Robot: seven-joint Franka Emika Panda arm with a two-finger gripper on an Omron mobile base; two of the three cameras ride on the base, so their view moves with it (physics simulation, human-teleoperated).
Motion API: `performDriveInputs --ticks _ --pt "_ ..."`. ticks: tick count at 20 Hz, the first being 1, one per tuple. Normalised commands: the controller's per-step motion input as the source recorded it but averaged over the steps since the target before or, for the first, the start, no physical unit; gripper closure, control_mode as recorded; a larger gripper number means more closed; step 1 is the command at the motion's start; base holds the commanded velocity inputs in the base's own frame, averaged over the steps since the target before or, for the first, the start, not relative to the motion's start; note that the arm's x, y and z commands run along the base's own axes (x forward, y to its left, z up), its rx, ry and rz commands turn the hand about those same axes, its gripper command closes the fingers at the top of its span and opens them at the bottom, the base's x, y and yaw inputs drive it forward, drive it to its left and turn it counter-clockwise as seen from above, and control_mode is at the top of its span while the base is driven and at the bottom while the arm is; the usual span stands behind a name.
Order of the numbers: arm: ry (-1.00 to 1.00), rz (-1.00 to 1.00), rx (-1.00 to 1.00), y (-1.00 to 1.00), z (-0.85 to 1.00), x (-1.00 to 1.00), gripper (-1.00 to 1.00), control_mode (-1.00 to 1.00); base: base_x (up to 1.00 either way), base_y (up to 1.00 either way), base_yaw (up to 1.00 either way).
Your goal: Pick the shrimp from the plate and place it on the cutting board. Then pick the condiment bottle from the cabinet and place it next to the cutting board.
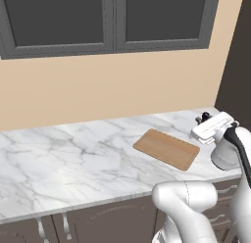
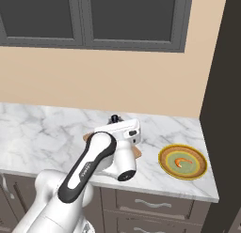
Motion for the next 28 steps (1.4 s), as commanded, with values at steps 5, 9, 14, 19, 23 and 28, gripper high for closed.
performDriveInputs --ticks 5,9,14,19,23,28 --pt "0.0 -0.01 0.0 0.0 -0.1 0.25 1.0 -1.0 0.0 0.0 0.0" --pt "0.0 -0.01 0.0 0.0 -0.12 0.31 1.0 -1.0 0.0 0.0 0.0" --pt "0.0 -0.01 0.0 0.0 -0.12 0.26 1.0 -1.0 0.0 0.0 0.0" --pt "0.0 -0.01 0.0 0.0 -0.11 0.23 1.0 -1.0 0.0 0.0 0.0" --pt "0.0 -0.01 0.0 0.0 -0.12 0.21 1.0 -1.0 0.0 0.0 0.0" --pt "0.0 -0.01 0.0 0.0 -0.12 0.19 1.0 -1.0 0.0 0.0 0.0"
